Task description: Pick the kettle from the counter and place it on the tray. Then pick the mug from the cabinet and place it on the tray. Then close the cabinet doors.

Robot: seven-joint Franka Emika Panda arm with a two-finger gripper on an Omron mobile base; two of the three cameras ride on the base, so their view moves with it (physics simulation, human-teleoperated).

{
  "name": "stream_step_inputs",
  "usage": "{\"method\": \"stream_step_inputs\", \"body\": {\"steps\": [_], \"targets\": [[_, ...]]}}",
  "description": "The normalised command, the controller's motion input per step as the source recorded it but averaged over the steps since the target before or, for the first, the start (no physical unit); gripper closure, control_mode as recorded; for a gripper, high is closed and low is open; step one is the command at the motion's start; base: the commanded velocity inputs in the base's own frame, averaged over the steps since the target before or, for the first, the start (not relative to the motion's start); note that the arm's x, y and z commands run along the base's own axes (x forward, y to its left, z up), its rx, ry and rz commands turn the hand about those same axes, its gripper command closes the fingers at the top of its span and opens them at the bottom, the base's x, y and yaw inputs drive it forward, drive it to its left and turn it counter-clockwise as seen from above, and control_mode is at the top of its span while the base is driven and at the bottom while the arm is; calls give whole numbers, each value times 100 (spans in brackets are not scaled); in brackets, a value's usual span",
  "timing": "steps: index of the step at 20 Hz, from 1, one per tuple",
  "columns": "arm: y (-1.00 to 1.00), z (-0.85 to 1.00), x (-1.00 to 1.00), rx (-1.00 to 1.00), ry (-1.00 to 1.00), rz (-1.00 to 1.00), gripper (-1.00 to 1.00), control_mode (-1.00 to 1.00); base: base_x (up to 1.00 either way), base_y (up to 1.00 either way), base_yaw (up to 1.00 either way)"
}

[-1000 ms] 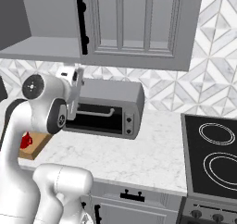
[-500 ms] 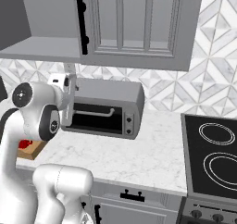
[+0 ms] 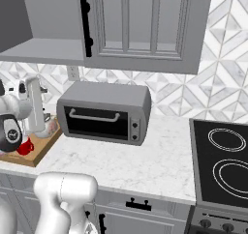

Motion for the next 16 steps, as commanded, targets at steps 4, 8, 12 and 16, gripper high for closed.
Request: {"method": "stream_step_inputs", "body": {"steps": [4, 8, 12, 16], "targets": [[30, -3, -3, -1, -44, 0, -100, -100, 0, 0, 0], [16, -14, -1, 0, -53, -9, -100, -100, 0, 0, 0], [5, -15, -1, -1, -54, -16, -100, -100, 0, 0, 0], [5, -2, -20, -3, -49, -22, -100, -100, 0, 0, 0]]}}
